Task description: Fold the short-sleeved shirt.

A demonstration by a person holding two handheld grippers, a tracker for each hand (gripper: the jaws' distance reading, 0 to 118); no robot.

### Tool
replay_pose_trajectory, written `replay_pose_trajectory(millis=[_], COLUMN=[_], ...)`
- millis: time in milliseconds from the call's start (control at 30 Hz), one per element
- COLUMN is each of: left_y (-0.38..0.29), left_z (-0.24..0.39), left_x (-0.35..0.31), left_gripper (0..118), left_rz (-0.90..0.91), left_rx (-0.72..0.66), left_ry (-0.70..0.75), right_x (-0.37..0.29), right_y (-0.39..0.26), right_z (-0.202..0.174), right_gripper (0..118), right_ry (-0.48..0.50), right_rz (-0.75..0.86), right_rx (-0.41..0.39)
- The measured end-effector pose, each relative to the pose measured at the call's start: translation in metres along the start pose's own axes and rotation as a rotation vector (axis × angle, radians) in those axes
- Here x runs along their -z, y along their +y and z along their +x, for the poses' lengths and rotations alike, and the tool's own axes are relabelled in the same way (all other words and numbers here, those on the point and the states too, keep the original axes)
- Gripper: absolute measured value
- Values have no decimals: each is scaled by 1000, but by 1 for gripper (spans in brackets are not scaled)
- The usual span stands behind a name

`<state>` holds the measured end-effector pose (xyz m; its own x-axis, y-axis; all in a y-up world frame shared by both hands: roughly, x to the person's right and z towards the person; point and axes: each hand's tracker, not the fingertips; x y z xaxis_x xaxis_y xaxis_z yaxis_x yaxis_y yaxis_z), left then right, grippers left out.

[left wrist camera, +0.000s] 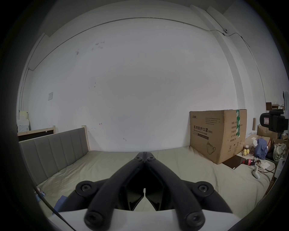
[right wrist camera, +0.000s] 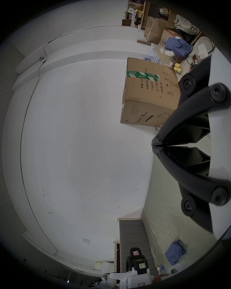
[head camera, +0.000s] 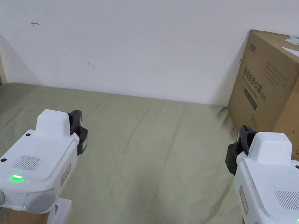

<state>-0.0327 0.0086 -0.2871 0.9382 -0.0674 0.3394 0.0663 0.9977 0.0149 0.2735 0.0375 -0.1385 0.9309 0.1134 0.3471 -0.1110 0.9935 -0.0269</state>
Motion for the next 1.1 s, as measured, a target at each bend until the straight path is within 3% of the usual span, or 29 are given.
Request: replay_pose_trajectory(millis=[900,1033,1067,1100], left_y=[3,1,1,0], left_z=[1,0,-1,-1], left_x=[-3,-4,-4,-4], left_gripper=[0,6,14,27], left_rz=[11,20,21,19], left_rx=[19,13,14,17], left_ry=[-4,-3,2,1], right_x=[-5,-6,-6,-6], right_y=[2,2,2,2], right_z=[1,0,0,0], right_gripper=[0,5,17,35], right_ry=[-11,-18,-22,-19], right_rz=[1,-1,0,-1], right_rx=[5,8,6,8])
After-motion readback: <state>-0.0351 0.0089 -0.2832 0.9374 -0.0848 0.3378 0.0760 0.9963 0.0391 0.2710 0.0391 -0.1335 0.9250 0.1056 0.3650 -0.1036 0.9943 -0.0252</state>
